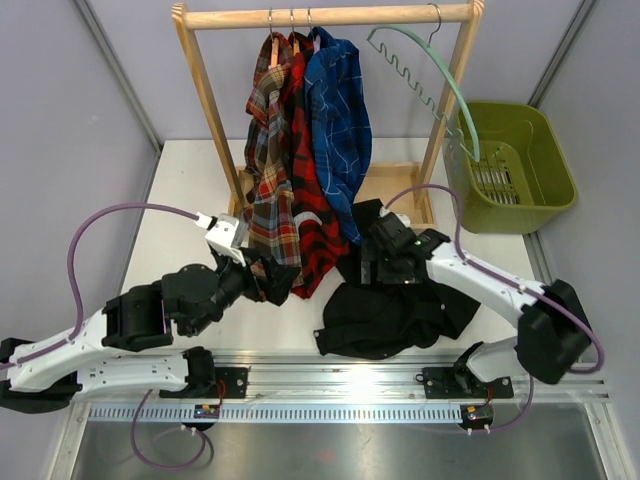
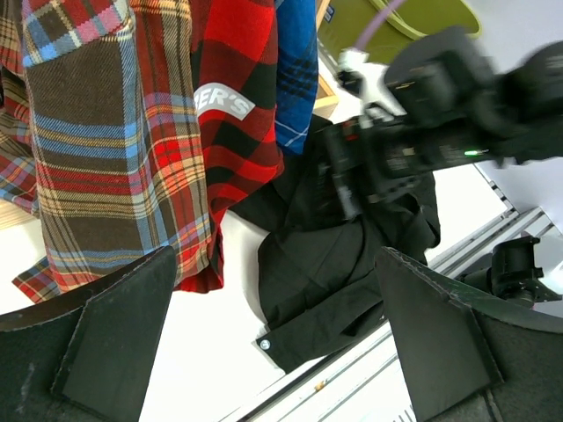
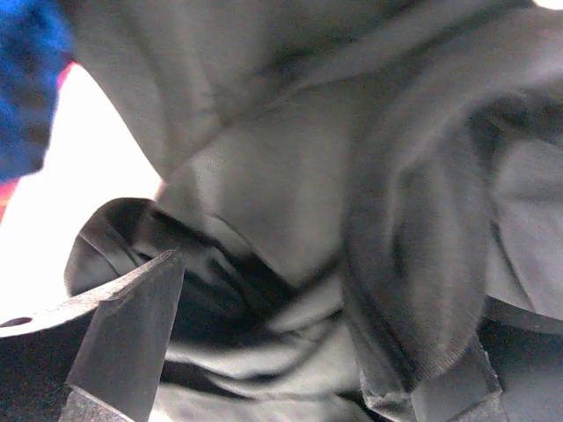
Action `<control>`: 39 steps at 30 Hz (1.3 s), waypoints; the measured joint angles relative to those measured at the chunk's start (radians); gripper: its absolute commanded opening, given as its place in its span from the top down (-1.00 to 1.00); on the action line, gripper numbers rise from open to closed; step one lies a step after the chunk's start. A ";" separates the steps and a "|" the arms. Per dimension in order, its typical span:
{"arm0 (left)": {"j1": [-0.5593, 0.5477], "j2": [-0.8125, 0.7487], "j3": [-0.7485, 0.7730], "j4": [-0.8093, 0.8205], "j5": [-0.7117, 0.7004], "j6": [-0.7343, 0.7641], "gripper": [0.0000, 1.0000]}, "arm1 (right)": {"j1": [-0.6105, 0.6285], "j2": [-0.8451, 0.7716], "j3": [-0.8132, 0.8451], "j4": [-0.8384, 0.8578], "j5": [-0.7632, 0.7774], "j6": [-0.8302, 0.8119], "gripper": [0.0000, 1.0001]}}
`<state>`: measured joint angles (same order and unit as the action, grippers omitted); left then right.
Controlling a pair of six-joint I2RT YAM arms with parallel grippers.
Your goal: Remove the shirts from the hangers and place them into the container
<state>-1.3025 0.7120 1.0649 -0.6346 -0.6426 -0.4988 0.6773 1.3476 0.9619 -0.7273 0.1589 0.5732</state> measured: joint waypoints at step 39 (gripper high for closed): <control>0.000 -0.134 -0.061 -0.030 -0.006 -0.026 -0.98 | 0.063 -0.041 -0.023 -0.135 0.463 0.526 1.00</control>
<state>-1.3025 0.5785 1.0035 -0.6643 -0.6483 -0.5247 0.7399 1.3067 0.9386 -0.8627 0.6216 1.0992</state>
